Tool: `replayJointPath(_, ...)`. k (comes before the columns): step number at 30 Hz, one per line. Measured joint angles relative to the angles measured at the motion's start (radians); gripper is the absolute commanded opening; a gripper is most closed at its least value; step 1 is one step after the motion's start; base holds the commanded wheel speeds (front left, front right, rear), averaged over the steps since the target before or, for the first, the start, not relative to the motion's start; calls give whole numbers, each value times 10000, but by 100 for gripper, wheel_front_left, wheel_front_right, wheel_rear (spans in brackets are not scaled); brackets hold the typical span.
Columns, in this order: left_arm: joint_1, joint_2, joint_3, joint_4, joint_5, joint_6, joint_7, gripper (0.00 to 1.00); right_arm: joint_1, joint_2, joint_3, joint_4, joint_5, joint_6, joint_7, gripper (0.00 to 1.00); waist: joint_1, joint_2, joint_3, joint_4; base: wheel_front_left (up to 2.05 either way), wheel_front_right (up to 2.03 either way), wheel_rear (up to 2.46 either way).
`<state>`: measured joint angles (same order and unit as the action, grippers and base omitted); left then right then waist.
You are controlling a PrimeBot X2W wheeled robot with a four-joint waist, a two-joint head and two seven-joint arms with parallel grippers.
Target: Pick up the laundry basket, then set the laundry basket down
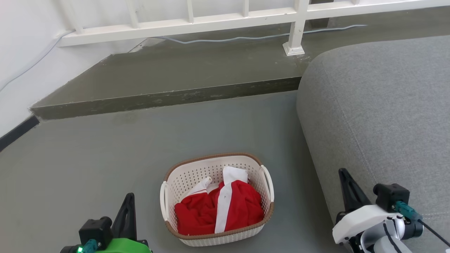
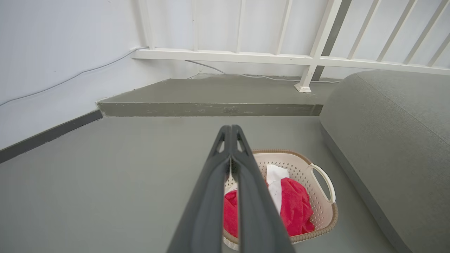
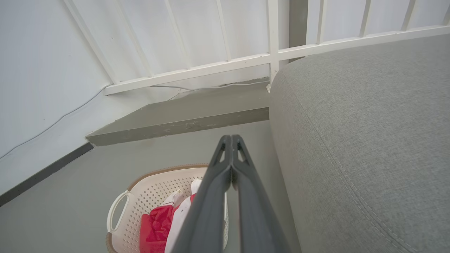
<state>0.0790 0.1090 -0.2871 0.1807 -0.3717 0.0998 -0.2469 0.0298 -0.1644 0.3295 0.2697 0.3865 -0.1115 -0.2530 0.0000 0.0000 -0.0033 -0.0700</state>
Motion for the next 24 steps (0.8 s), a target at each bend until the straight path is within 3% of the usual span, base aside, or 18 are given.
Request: replayJointPath(24, -14, -163, 729, -6, -3231, -510, 742, 0, -14, 297, -993, -115, 3177, 527, 794, 0, 0, 0, 23, 184, 0, 0, 0)
